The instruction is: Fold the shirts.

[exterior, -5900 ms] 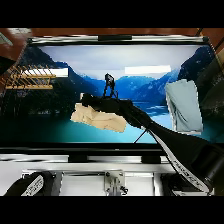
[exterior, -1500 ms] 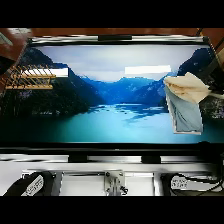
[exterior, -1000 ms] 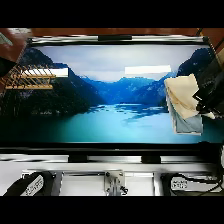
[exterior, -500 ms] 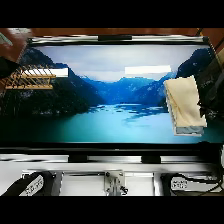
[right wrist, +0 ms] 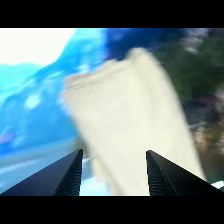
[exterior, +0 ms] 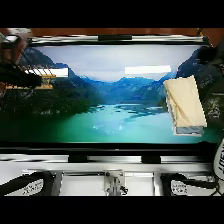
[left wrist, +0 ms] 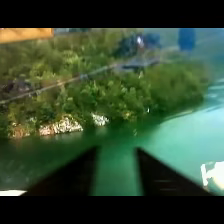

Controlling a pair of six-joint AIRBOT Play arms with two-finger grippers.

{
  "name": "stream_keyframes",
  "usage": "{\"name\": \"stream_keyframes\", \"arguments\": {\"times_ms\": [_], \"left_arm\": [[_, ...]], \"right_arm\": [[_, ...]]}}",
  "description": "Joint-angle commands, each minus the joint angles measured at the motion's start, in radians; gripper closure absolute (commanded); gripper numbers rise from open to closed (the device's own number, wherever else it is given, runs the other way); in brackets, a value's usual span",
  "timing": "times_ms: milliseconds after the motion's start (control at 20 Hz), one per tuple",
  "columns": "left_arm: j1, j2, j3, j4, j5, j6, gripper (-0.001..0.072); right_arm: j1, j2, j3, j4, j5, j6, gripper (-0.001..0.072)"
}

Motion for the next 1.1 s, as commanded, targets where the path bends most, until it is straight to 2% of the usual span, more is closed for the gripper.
{"name": "stream_keyframes", "arguments": {"times_ms": [0, 100, 200, 650, 1050], "left_arm": [[-0.119, -0.111, 0.021, 0.141, -0.08, -0.09, 0.0082], [-0.126, -0.133, 0.021, 0.129, -0.117, -0.132, 0.0091], [-0.121, -0.135, 0.02, 0.089, -0.115, -0.134, 0.0094], [-0.122, -0.135, 0.001, -0.01, -0.065, -0.149, 0.0095], [-0.121, -0.135, -0.092, -0.008, -0.055, -0.148, 0.0095]], "right_arm": [[0.183, -0.098, 0.024, 0.097, -0.124, -0.047, 0.0204], [0.187, -0.16, 0.024, 0.277, -0.183, -0.031, 0.0204], [0.188, -0.188, 0.024, 0.356, -0.196, 0.016, 0.0204], [0.187, -0.188, 0.025, 0.356, -0.191, 0.024, 0.0204], [0.187, -0.188, 0.025, 0.356, -0.191, 0.023, 0.0204]]}}
